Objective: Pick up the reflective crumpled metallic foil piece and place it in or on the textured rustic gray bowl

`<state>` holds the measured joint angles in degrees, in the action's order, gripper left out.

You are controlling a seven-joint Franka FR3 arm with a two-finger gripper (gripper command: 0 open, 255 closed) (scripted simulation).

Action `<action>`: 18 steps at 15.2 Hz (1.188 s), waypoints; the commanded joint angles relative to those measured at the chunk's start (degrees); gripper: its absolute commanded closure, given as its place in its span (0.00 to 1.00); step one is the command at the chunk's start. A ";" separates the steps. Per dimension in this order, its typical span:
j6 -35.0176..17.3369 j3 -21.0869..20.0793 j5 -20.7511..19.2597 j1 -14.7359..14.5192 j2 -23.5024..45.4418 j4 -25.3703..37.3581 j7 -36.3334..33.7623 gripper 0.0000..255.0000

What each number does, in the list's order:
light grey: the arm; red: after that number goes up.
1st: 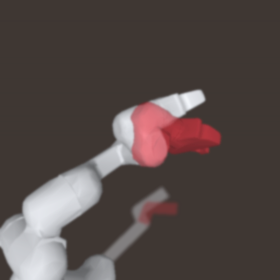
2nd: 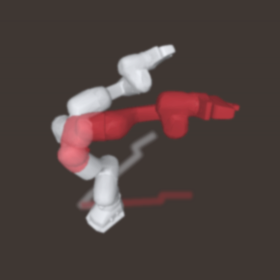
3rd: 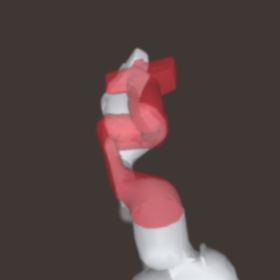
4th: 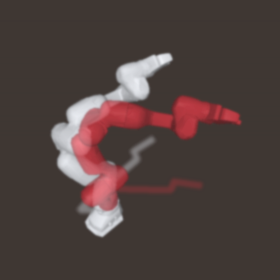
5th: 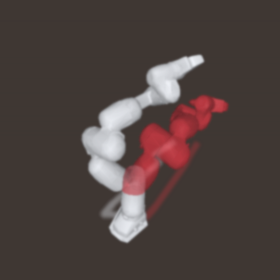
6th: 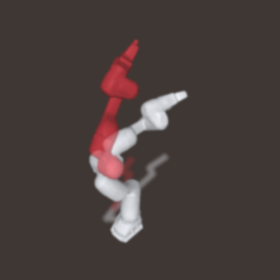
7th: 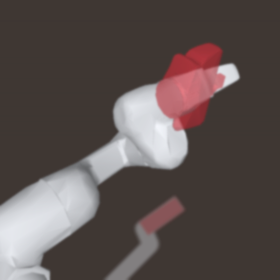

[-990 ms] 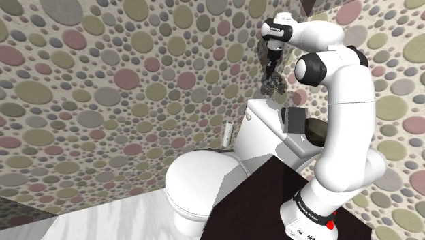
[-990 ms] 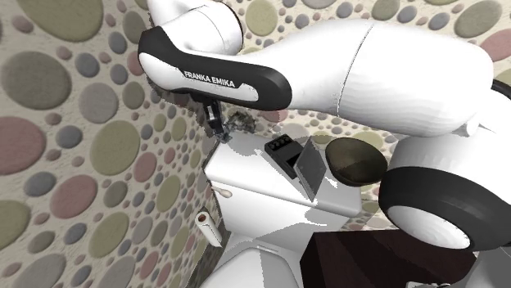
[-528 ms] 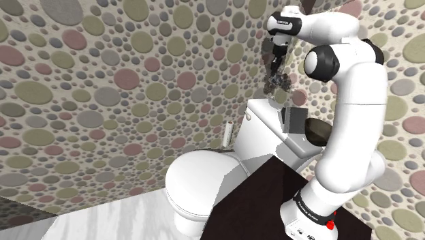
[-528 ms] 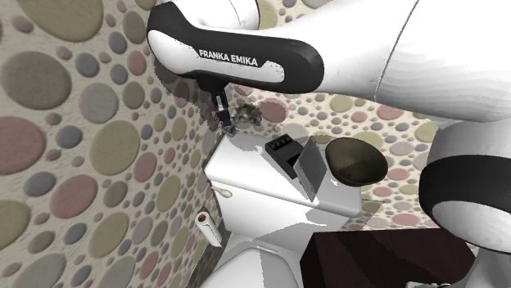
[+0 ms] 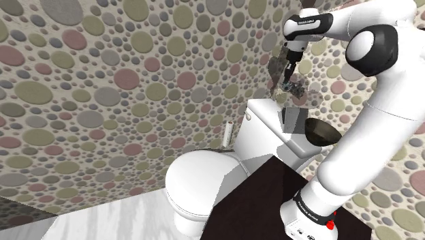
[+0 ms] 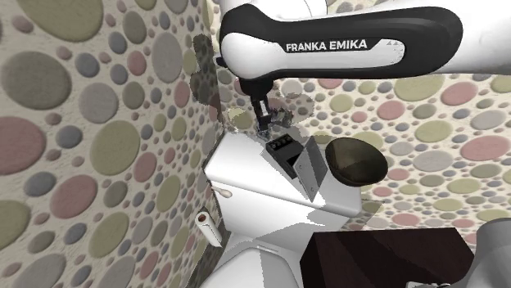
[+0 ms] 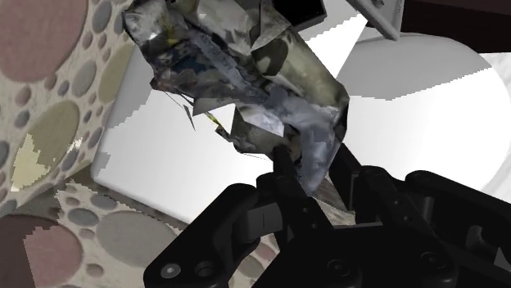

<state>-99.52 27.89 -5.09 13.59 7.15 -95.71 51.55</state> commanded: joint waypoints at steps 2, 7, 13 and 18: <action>-1.07 0.38 -3.38 -0.37 -7.04 -7.37 -0.59 1.00; -1.53 0.25 -9.01 0.51 -18.78 -18.44 -1.77 1.00; 0.30 -0.48 -14.82 3.59 -32.21 -29.09 -1.97 1.00; 3.67 -1.01 -19.09 7.51 -43.67 -36.53 -0.50 1.00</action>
<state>-96.56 26.91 -23.19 20.17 -33.95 -130.55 50.58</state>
